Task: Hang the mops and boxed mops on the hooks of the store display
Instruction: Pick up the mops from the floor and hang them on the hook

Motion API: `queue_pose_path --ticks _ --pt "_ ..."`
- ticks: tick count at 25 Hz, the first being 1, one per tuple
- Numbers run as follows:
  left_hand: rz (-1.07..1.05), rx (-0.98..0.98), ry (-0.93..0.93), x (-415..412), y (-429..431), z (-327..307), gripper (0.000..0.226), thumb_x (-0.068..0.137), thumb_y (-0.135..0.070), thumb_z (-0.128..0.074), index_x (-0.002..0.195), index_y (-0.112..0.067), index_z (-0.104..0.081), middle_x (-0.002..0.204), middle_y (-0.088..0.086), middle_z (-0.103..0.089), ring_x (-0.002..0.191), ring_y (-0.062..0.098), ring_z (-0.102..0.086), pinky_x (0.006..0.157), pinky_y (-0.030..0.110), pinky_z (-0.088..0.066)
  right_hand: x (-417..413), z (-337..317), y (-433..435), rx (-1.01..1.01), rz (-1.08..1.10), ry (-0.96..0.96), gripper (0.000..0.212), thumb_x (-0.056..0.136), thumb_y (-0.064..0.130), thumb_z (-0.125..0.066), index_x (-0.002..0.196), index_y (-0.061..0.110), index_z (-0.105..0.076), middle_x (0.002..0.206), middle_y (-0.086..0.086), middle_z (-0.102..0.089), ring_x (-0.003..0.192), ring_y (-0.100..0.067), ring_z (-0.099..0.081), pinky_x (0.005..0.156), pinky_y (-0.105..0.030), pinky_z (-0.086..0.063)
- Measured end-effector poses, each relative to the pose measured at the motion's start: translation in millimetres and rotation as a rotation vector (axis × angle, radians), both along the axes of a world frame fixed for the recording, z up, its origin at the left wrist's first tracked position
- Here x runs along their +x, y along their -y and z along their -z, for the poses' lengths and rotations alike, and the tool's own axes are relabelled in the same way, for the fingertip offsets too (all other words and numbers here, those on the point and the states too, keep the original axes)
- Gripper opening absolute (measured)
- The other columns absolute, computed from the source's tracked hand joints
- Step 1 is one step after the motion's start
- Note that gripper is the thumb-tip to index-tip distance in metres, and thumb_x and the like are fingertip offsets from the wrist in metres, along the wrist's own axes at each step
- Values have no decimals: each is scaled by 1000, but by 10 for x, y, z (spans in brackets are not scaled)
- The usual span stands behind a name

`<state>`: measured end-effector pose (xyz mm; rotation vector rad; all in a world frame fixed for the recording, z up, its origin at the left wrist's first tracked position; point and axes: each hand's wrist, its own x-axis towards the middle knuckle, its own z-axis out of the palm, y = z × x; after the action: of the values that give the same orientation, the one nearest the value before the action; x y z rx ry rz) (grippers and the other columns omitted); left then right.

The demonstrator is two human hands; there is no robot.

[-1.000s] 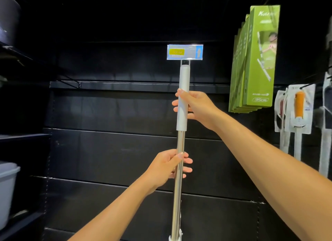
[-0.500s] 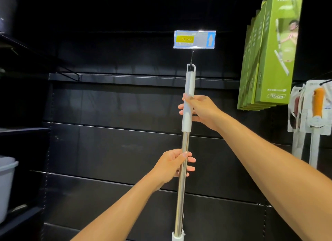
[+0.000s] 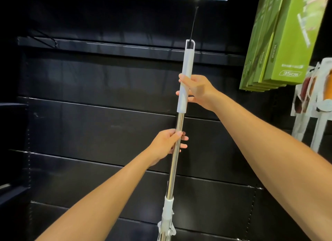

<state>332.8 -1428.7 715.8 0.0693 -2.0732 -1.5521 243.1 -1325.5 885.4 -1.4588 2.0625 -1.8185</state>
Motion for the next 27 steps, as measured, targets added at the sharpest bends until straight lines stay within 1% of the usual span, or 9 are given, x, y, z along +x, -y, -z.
queue_pose_path --ticks 5,8,10,12,16,18,21,24,27 --pt "-18 -36 -4 -78 48 44 31 110 -33 -47 133 -18 -62 122 -2 -75 108 15 -75 105 49 -56 -23 58 51 -55 40 -19 36 101 41 -60 122 12 -60 122 -6 -63 97 -20 -75 69 -25 -61" --pt "-37 -121 -27 -80 43 85 27 109 -33 -50 130 -18 -59 125 -1 -72 107 15 -75 97 39 -57 12 134 62 -98 113 -25 28 101 39 -61 116 16 -62 117 -4 -66 101 -19 -71 81 -32 -63" --pt "-82 -182 -51 -81 62 168 24 107 -32 -54 128 -21 -58 123 -1 -71 106 16 -74 100 36 -56 21 256 38 -139 131 -47 23 102 36 -61 118 20 -63 117 1 -66 106 -16 -68 81 -30 -63" --pt "-134 -239 -82 -59 87 302 31 106 -33 -56 135 -21 -55 125 -3 -68 104 11 -71 103 36 -56 -10 476 -21 -176 153 -86 23 102 34 -60 123 24 -62 117 9 -65 109 -12 -66 78 -25 -60" --pt "-176 -345 -78 97 94 646 55 104 -35 -58 155 -32 -36 148 -14 -49 109 -1 -64 90 16 -52 -125 1186 -217 -146 287 -169 33 101 35 -61 133 26 -62 125 11 -65 113 -7 -64 95 -29 -56" --pt "-190 -385 -47 204 80 887 65 103 -37 -60 159 -36 -26 159 -16 -36 128 1 -55 101 24 -52 -139 1644 -381 -69 316 -156 37 99 35 -63 134 25 -62 127 10 -64 111 -2 -62 94 -22 -52" --pt "-308 -561 53 414 19 1293 74 103 -42 -59 162 -37 -16 169 -15 -21 149 7 -34 117 35 -40 -137 2358 -688 94 358 -125 40 98 32 -66 137 22 -61 129 7 -60 113 -5 -61 90 -13 -42" --pt "-473 -836 137 613 -140 1762 73 103 -45 -55 164 -28 -19 173 -4 -16 158 18 -23 125 43 -34 -109 3091 -1069 273 400 -68 41 98 30 -67 138 23 -58 136 5 -57 123 -12 -58 99 -22 -44" --pt "-508 -964 207 784 -472 2214 71 102 -48 -54 162 -24 -26 172 5 -21 159 28 -23 125 49 -34 54 3700 -1593 433 415 -22 45 98 31 -66 140 24 -55 143 4 -53 129 -15 -55 105 -28 -45"
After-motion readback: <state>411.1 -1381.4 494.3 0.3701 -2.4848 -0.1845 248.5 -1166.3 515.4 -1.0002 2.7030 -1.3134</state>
